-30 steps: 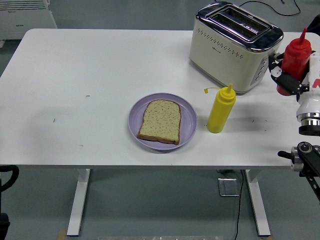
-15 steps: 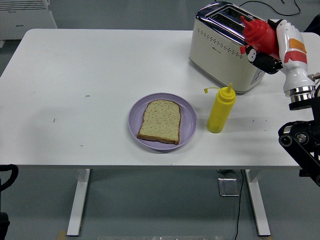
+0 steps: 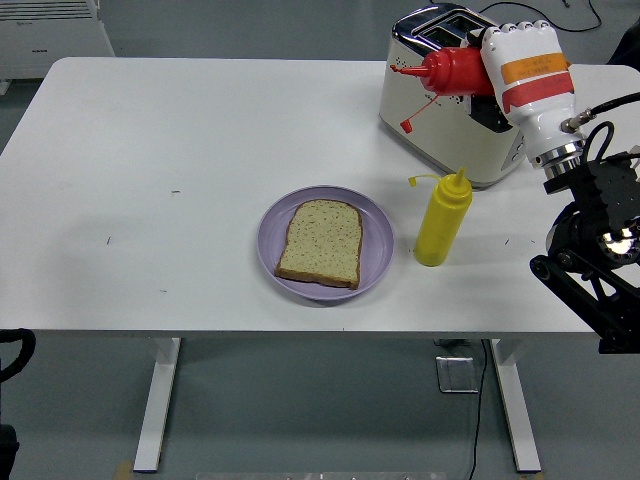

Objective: Pick up the cup,pour liquid into bread,place the cup on the desk

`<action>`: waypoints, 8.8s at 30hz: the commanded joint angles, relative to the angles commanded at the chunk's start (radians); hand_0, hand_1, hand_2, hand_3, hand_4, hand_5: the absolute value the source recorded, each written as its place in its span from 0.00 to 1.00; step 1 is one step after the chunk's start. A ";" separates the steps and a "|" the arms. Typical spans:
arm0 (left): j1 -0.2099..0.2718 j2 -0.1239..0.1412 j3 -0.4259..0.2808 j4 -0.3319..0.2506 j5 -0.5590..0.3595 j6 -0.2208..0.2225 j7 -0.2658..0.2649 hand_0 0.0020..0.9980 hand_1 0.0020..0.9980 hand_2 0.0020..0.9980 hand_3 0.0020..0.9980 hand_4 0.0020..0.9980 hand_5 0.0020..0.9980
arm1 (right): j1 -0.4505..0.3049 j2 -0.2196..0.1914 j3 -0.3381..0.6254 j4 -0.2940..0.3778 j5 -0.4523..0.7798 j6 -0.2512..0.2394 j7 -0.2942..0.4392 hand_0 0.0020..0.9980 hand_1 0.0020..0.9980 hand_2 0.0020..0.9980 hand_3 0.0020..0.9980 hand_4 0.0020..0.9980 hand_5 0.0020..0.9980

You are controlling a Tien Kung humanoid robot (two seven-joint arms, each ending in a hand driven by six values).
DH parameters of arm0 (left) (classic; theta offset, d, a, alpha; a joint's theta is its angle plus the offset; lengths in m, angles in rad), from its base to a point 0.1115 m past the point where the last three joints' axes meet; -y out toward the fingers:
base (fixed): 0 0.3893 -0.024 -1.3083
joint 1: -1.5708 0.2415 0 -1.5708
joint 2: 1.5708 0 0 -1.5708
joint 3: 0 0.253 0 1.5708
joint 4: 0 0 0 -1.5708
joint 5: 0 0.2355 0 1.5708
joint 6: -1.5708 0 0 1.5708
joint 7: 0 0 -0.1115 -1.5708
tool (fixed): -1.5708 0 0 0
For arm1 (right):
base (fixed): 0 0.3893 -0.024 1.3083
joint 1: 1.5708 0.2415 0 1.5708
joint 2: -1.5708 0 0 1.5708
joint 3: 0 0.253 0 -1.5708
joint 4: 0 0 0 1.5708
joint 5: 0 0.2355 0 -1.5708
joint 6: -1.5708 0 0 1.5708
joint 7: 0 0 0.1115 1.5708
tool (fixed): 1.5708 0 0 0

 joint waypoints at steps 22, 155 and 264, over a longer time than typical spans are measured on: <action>0.003 -0.004 -0.009 0.001 -0.001 -0.001 0.000 0.72 0.74 0.73 0.67 0.64 1.00 | 0.248 -0.052 -0.366 -0.004 0.000 0.175 -0.025 0.07 0.12 0.24 0.35 0.52 0.03; 0.011 0.002 0.018 -0.001 0.000 0.001 -0.001 0.72 0.74 0.73 0.67 0.64 1.00 | -0.427 0.108 0.268 -0.141 1.467 0.042 0.697 0.14 0.18 0.29 0.36 0.47 0.15; 0.008 0.000 0.015 -0.001 0.000 0.003 -0.004 0.72 0.74 0.73 0.67 0.64 1.00 | -0.429 0.146 0.171 -0.285 1.454 0.063 0.790 0.67 0.66 0.68 0.85 0.79 0.16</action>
